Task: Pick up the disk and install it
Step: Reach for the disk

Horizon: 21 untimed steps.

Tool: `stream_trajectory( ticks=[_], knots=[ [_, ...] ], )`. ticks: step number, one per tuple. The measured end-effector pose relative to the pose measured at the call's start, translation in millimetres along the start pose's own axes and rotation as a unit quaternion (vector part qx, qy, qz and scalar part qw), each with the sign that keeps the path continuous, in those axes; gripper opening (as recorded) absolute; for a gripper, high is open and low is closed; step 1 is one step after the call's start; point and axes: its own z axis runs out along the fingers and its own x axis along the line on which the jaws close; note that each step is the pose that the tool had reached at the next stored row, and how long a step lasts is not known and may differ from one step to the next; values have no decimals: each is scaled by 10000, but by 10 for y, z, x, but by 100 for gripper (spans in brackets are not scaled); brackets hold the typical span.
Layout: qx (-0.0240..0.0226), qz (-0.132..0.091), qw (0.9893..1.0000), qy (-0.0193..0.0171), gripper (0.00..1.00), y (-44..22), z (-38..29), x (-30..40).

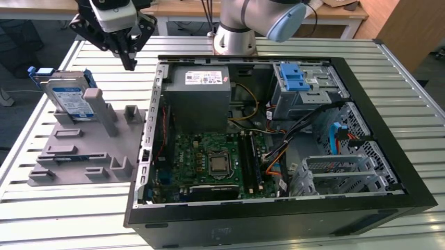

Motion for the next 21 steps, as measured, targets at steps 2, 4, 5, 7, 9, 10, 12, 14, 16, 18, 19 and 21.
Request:
stream_trajectory(
  ticks=[2,4,5,7,9,10,12,14,16,18,19,21],
  knots=[
    [0,0,10000,0,11,-1,1,13],
    [0,-1,10000,0,11,-1,0,12],
    [0,-1,10000,0,11,-1,0,13],
    [0,0,10000,0,11,-1,0,14],
    [0,0,10000,0,11,-1,0,14],
    [0,0,10000,0,11,-1,1,14],
    [0,0,10000,0,11,-1,0,16],
    [0,1,10000,0,11,-2,1,23],
    [0,0,10000,0,11,-3,0,34],
    [0,0,10000,0,11,-4,-1,56],
    [0,0,10000,0,11,-5,-1,68],
    [0,0,10000,0,11,-7,-1,92]
  ],
)
